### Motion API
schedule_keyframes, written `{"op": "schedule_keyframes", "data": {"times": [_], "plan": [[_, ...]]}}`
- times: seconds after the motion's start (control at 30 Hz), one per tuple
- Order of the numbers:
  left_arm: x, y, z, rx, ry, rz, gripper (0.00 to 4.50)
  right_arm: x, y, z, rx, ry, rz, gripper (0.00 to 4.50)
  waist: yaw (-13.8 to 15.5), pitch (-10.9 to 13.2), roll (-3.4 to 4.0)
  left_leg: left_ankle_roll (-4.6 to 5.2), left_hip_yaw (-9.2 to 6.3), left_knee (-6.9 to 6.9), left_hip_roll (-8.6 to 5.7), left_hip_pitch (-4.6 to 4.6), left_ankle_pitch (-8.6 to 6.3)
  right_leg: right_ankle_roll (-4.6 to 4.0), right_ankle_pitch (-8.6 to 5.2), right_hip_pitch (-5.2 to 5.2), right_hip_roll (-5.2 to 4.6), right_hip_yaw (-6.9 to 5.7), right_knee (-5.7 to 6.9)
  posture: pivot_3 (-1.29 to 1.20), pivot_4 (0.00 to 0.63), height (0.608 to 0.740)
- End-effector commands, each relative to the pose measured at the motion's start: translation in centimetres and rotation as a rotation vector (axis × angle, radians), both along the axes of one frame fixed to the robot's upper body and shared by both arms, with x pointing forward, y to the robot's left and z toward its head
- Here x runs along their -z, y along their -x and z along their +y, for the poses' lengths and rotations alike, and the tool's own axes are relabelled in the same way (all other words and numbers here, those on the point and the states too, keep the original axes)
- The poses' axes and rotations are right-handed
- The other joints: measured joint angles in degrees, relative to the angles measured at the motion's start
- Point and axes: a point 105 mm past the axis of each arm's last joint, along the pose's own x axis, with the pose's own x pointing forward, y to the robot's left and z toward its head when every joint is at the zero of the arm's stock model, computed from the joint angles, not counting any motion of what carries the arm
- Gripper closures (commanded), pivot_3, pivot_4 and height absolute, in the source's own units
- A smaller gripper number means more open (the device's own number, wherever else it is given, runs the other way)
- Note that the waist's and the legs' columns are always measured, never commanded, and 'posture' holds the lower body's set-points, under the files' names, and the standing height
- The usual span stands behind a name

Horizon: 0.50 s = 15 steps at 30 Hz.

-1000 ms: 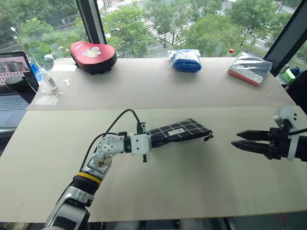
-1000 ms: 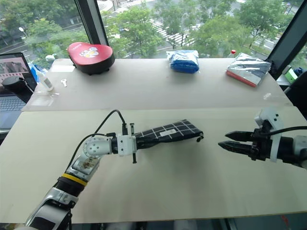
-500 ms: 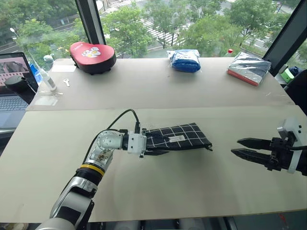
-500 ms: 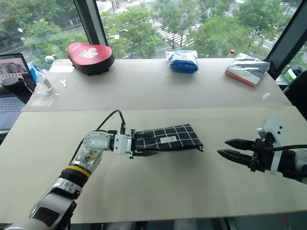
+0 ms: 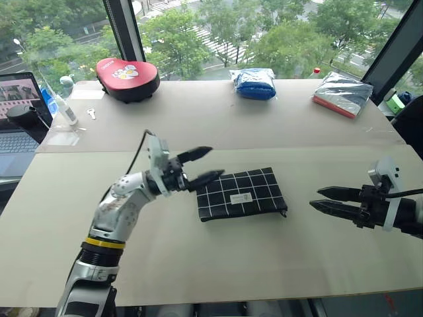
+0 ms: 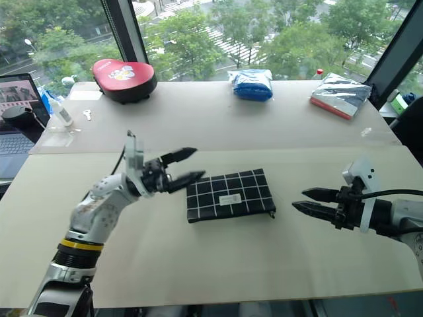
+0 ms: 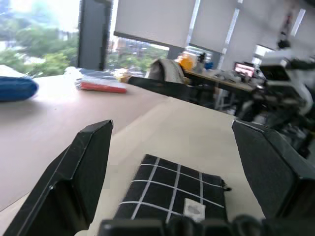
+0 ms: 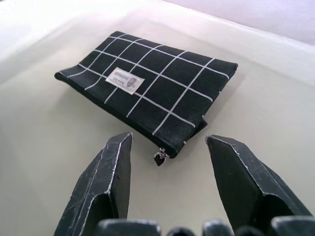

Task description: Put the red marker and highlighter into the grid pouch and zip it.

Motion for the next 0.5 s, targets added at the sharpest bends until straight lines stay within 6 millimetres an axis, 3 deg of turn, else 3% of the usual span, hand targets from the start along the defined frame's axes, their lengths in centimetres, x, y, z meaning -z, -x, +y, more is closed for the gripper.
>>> {"op": "schedule_keyframes", "data": {"times": [0.03,0.23,0.5], "plan": [[-1.2,0.7,3.8,-0.147,-0.022,0.022,0.34,-0.8,-0.3,-1.1,0.013,0.021,-0.038,1.80,-0.4,0.0,0.01,-0.02,0.00,-0.04,0.01,0.02,0.01,-0.01,0.00,-0.01,0.01,0.01,-0.01,0.00,0.150,0.740],[0.1,1.8,7.2,-0.253,-0.028,0.086,0.34,-0.3,-0.9,-2.4,0.055,0.014,-0.030,1.80,0.2,0.0,0.00,-0.10,0.02,-0.08,-0.03,0.02,0.05,-0.01,-0.01,0.02,0.00,0.03,-0.04,0.00,0.150,0.740],[2.3,2.9,7.6,-0.275,-0.057,0.150,0.34,0.0,-2.1,-3.5,0.097,0.012,-0.040,1.80,0.2,0.0,0.00,-0.13,0.00,-0.09,-0.01,0.03,0.06,-0.04,0.00,0.01,-0.01,0.02,-0.01,0.00,0.150,0.740]]}}
